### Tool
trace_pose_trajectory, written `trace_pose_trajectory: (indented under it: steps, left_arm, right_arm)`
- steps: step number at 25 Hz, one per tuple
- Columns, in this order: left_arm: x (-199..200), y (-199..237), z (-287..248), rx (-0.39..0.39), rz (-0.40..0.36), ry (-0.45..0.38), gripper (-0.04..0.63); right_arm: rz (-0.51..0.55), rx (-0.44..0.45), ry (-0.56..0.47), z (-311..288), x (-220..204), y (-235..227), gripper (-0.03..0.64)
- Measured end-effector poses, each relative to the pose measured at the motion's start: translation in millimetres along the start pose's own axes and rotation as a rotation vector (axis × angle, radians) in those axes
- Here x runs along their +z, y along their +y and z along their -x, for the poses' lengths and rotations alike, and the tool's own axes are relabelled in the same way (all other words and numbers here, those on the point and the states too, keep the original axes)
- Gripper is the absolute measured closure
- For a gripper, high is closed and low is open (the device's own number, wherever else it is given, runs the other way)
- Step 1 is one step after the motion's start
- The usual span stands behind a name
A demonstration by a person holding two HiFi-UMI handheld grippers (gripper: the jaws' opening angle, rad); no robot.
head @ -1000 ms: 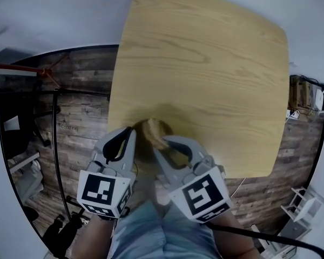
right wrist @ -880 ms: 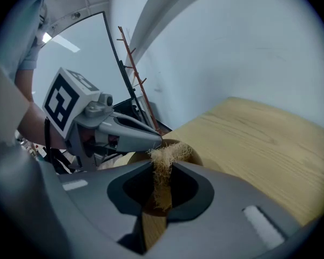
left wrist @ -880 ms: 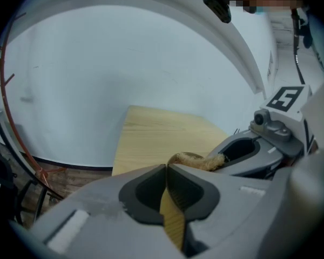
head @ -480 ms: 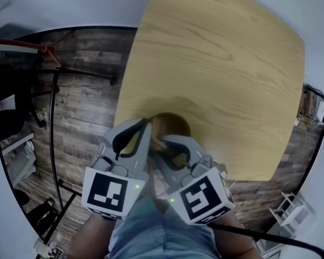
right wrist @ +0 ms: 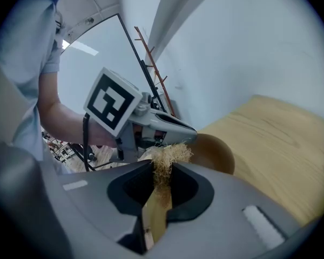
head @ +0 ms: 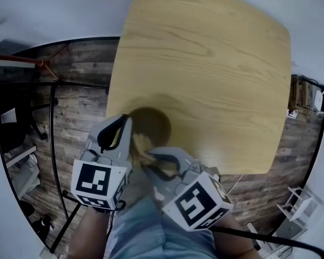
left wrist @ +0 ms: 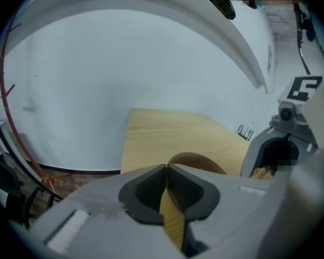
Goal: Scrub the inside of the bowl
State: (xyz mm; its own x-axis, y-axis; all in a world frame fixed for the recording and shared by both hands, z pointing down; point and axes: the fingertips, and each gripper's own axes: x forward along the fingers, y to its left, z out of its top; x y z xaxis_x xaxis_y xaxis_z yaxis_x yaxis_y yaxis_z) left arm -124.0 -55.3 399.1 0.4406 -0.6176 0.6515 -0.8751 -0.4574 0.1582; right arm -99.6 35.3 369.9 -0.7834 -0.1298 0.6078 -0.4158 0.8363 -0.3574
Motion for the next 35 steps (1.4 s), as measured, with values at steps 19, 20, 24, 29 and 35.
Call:
trace_pose_trajectory:
  steps: [19,20,24,29,35]
  left_arm:
    - [3,-14,-4,0.035,-0.054,0.04,0.56]
    - [4,-16,-4,0.029,-0.054,0.038,0.56]
    - [5,-19,-2,0.018,-0.041,0.038,0.56]
    - [9,-17,-2,0.026,-0.035,0.034,0.56]
    - [5,-10,-3,0.037,-0.002,0.038,0.56]
  right_arm:
    - [0.104,-0.203,-0.002,37,1,-55,0.56]
    - [0.114,-0.207,0.012,34,0,-58,0.56]
    - [0.153,-0.224,0.067,22,-6,-67,0.56]
    - [0.09,-0.202,0.105,11,-18,-65,0.561]
    - [-0.035,-0.099,0.075,7,-22,-45,0.561]
